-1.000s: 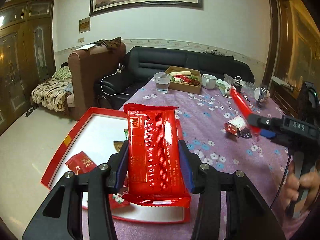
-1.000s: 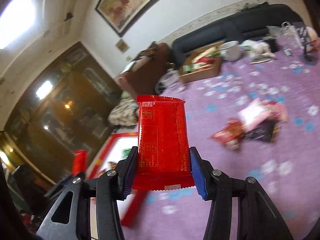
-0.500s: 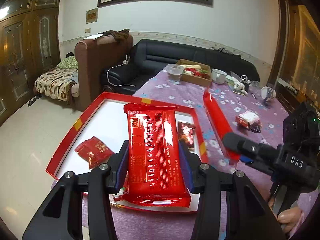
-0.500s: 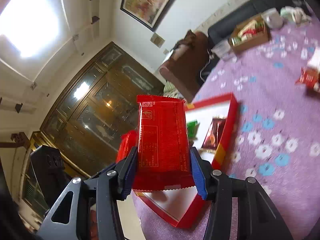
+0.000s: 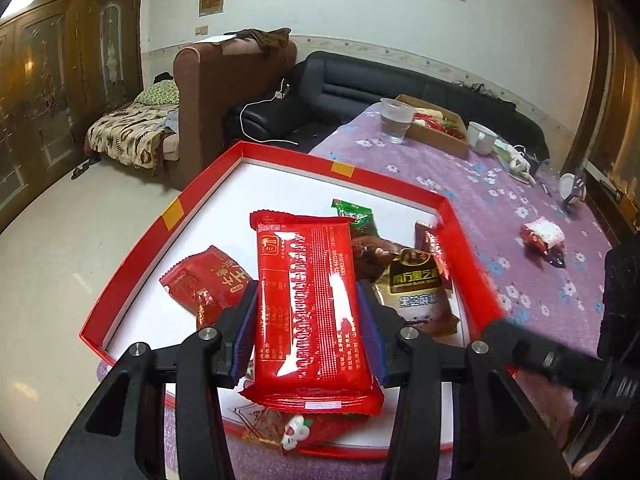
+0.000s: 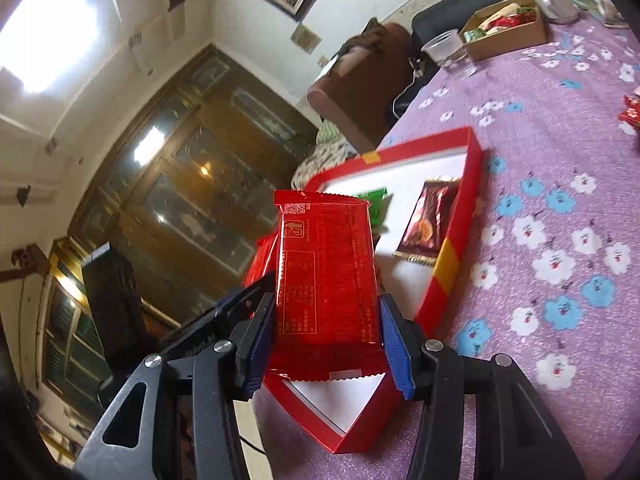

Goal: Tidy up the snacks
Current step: 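Carry both red packets over the red-rimmed tray and lower them in, then open both tools to release the red packets and move back to the table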

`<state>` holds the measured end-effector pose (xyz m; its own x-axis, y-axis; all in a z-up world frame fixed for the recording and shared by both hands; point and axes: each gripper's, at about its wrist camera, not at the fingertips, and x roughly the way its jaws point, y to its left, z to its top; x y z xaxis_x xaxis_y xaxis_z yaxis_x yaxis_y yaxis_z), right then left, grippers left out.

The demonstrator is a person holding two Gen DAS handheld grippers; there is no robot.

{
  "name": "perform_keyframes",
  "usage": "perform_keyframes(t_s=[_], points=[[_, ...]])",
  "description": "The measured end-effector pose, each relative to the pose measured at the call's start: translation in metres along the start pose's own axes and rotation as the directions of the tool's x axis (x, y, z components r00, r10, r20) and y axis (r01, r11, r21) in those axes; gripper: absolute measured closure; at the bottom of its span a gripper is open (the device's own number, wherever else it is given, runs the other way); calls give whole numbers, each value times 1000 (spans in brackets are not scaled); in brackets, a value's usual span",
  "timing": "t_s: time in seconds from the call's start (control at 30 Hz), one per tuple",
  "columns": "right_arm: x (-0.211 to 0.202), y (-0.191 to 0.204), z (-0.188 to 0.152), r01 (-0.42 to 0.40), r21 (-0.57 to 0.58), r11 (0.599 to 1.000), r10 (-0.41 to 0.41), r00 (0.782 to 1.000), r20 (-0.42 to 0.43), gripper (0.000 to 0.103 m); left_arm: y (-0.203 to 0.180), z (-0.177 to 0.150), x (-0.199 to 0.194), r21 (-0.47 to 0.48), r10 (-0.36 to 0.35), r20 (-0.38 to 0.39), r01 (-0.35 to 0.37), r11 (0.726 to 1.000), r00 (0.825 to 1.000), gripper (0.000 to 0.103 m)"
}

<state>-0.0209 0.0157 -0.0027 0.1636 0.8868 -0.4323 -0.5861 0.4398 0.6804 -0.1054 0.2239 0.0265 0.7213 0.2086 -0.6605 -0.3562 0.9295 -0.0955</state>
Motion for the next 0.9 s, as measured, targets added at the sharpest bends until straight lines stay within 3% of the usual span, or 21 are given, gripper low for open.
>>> perform_keyframes(t_s=[0.27,0.5,0.8,0.9], points=[[22,18,-3,103,-94,990,-108,993,-53,52,3,1,12,20,17,-46,-16,1000,999,58],[47,27,17,185,-122,975,-198,974,-107,52,9,9,22,22,38,-66,-37,999,997,58],[74,26,39,248,-125,961,-262,958,-119,50,16,20,36,14,68,-88,-67,998,994,49],[73,23,44,224,-106,969,-238,961,-142,46,17,19,32,13,75,-72,-75,997,995,44]])
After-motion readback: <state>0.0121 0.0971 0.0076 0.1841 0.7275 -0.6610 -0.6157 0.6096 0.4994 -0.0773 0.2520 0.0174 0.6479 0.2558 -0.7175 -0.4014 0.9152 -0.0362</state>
